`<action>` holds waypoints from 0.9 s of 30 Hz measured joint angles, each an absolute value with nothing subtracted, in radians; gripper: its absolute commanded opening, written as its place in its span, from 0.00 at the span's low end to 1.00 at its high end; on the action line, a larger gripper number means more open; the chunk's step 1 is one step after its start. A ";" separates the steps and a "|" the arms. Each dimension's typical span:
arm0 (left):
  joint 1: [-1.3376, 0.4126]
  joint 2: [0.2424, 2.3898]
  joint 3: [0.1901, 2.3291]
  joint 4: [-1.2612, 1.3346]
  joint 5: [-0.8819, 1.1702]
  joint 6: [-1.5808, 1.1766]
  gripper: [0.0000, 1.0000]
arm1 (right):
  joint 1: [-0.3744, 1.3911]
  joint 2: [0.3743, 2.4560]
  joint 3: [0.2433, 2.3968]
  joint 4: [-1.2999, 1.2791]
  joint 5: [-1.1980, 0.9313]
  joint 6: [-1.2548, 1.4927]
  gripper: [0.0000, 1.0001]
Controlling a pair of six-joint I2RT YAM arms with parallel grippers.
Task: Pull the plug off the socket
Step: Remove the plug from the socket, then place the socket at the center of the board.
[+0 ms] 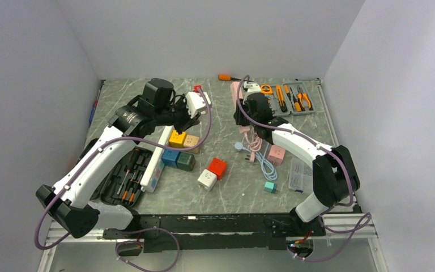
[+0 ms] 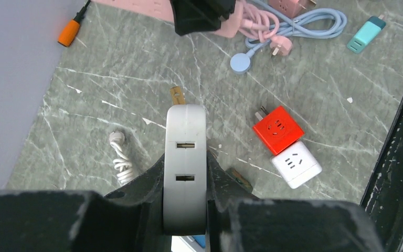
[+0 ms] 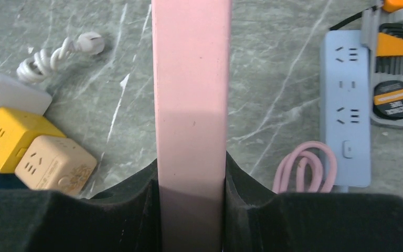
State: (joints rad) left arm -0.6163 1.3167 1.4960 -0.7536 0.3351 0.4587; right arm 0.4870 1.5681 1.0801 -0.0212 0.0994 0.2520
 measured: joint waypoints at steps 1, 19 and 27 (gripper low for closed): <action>-0.613 1.309 1.497 -0.755 0.343 0.458 0.00 | 0.496 1.569 1.080 -0.024 0.100 0.256 0.00; -0.570 1.304 1.461 -0.791 0.380 0.459 0.00 | 0.693 1.523 0.951 0.009 0.201 0.527 0.00; -0.564 1.288 1.424 -0.791 0.403 0.455 0.00 | 0.705 1.616 1.036 -0.038 0.257 0.573 0.00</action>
